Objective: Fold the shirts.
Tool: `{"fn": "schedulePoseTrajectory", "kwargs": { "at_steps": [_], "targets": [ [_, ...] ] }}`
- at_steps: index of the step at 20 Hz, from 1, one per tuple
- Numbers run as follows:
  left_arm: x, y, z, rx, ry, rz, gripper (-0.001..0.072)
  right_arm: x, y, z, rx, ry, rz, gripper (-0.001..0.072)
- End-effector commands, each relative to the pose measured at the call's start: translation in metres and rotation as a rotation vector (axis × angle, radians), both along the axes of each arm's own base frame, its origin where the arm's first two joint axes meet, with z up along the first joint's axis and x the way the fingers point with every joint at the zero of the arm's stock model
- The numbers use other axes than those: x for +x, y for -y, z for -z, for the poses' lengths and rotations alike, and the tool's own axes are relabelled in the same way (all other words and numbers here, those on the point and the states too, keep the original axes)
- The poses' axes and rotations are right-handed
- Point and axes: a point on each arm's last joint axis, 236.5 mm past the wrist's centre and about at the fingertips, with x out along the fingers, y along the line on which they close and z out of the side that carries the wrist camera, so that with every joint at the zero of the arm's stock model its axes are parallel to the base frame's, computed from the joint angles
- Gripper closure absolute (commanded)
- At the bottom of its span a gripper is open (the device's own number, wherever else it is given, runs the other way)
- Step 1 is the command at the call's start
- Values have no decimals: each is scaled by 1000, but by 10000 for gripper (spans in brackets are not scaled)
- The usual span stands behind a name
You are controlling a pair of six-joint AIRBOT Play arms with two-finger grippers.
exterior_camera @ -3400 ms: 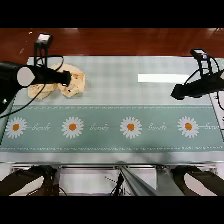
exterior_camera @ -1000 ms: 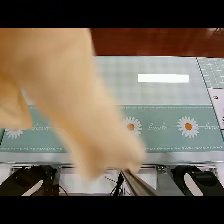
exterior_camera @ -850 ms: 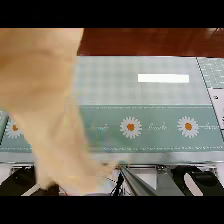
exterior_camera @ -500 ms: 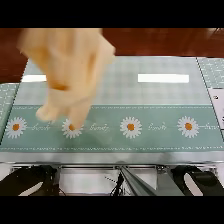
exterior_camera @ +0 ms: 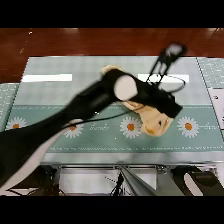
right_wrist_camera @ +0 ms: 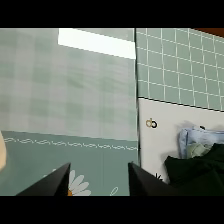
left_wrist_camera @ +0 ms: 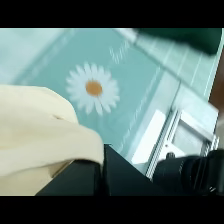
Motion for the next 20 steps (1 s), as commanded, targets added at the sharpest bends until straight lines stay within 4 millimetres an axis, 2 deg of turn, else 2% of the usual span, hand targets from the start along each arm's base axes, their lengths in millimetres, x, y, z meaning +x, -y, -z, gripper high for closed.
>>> {"fn": "schedulePoseTrajectory", "kwargs": {
  "at_steps": [1,2,4,5,7,10,12,13,14,15,17,20],
  "targets": [
    [-41,31,85,104,-135,76,686,0,0,0,0,1,-1,277],
    [-41,31,86,105,-146,74,583,0,0,0,0,1,-1,277],
    [-23,19,74,100,-143,54,159,0,0,0,-1,1,-1,277],
    [-8,6,65,106,-141,39,127,0,0,0,0,1,-1,277],
    [35,-40,46,140,-125,-21,127,0,0,0,-3,1,1,277],
    [123,-147,29,237,-90,-221,128,0,6,-1,-22,-2,14,276],
    [167,-218,31,265,-163,-382,127,2,5,2,-21,-11,14,268],
    [181,-247,36,273,-210,-444,128,4,5,4,-21,-20,13,267],
    [194,-273,43,272,-250,-509,128,6,5,7,-20,-31,13,223],
    [201,-291,50,253,-292,-551,128,9,5,11,-19,-43,12,159],
    [207,-310,65,187,-407,-604,127,17,4,21,-17,-75,10,156],
    [202,-316,104,178,-532,-606,126,31,3,38,-12,-133,5,156]
  ]
}}
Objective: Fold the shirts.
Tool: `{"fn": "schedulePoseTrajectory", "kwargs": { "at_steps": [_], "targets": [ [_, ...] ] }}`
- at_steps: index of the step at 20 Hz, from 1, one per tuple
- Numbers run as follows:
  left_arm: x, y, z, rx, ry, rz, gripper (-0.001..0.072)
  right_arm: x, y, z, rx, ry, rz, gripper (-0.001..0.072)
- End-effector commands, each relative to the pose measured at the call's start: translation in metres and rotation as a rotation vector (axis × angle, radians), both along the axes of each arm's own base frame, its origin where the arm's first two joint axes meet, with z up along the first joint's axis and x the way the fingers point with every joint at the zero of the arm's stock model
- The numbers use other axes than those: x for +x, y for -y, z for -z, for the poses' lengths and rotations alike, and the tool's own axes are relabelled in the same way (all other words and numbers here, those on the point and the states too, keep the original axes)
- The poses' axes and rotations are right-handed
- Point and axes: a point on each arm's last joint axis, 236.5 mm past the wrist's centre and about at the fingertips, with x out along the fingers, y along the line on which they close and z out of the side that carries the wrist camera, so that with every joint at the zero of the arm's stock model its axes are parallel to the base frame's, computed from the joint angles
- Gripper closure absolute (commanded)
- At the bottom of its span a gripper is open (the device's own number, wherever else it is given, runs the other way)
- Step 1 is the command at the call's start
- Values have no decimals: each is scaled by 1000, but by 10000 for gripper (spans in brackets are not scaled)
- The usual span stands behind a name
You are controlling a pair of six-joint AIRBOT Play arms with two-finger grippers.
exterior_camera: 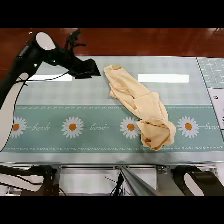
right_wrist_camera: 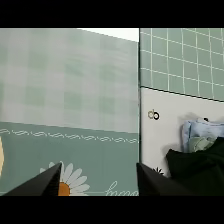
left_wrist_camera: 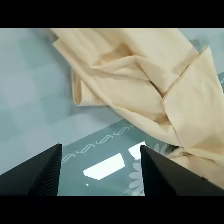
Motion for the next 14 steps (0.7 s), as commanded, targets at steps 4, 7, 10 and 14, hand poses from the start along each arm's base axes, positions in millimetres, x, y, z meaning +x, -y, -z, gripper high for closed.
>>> {"fn": "schedulePoseTrajectory", "kwargs": {
  "at_steps": [4,7,10,14],
  "targets": [
    [-8,-7,77,-37,-207,-18,125,26,-1,37,6,-122,-4,157],
    [-18,8,104,-33,-256,23,125,35,-1,52,6,-172,-4,157],
    [-22,12,120,-24,-269,61,125,41,-1,65,8,-213,-3,157],
    [-9,-11,119,-24,-218,70,125,43,-2,72,12,-234,-3,161]
  ]
}}
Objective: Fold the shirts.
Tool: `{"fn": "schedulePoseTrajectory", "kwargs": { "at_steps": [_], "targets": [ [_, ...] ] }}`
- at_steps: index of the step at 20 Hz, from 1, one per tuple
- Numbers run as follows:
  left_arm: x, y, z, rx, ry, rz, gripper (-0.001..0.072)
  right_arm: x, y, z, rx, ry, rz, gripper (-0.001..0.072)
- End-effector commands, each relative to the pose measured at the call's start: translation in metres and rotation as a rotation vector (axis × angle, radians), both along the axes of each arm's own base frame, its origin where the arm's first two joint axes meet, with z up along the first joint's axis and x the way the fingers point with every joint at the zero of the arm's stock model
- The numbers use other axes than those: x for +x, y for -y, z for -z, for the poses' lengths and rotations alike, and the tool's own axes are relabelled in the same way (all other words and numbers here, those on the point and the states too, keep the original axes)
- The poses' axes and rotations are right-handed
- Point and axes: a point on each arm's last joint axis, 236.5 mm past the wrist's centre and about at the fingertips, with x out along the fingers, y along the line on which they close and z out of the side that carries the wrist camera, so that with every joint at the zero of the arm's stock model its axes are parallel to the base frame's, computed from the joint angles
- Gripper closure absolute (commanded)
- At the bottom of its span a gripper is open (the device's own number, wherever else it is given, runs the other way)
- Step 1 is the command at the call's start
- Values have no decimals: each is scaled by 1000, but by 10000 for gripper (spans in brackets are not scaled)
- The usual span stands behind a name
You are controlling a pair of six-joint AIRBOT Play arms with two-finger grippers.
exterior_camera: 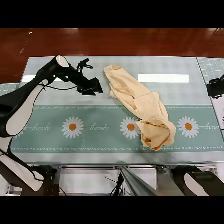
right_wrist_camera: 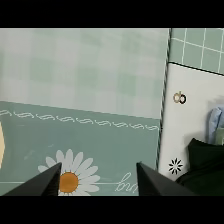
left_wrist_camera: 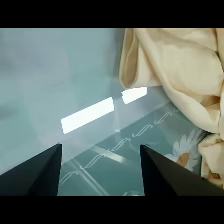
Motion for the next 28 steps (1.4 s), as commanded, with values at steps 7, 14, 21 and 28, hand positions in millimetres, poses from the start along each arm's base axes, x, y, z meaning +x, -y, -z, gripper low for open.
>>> {"fn": "schedulePoseTrajectory", "kwargs": {
  "at_steps": [7,14,21,28],
  "targets": [
    [23,-18,-2,-151,21,2,125,3,-6,7,37,-14,12,163],
    [-6,22,-14,-230,-30,115,125,3,-12,20,104,-35,36,163],
    [-49,34,-24,-249,-150,232,126,-30,-57,92,507,-235,59,162],
    [-89,45,-25,-230,-176,228,126,-68,-97,130,645,-401,-24,162]
  ]
}}
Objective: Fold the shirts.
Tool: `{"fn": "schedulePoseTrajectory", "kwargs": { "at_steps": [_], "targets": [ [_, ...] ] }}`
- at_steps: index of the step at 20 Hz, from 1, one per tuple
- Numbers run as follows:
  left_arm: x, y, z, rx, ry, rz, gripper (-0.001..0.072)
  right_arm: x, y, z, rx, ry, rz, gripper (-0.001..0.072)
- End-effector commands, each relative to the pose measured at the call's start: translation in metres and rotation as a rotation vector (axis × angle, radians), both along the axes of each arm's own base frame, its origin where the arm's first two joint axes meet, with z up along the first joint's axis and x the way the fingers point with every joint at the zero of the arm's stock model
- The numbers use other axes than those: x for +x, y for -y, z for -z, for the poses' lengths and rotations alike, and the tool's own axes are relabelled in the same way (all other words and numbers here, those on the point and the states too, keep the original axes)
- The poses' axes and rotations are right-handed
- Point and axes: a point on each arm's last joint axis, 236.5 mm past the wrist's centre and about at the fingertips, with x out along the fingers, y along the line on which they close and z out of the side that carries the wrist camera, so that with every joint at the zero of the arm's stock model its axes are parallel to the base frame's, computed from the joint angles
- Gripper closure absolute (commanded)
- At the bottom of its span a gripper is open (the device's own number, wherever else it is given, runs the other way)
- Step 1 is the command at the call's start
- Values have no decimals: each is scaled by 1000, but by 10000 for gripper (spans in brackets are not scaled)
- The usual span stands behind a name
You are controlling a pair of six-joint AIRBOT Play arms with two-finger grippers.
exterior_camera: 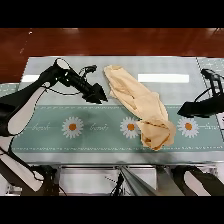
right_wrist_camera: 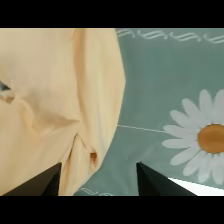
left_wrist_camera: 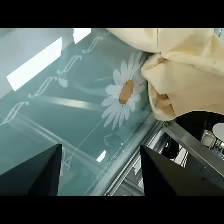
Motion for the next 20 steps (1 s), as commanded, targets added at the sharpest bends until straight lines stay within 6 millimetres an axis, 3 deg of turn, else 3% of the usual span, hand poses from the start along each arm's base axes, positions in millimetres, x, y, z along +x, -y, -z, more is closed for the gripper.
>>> {"fn": "schedulePoseTrajectory", "kwargs": {
  "at_steps": [1,6,9,15,20],
  "targets": [
    [-19,15,5,3,-10,-12,126,-14,-25,13,111,-45,-31,162],
    [-34,84,10,-31,62,-16,125,-19,-27,23,119,-61,-45,162],
    [-36,114,16,-11,93,-63,126,-17,-27,23,117,-53,-42,162],
    [-24,149,28,29,128,-216,126,-9,-24,21,104,-11,-30,163],
    [-16,162,45,56,131,-306,126,-8,-22,-1,73,89,-29,163]
  ]
}}
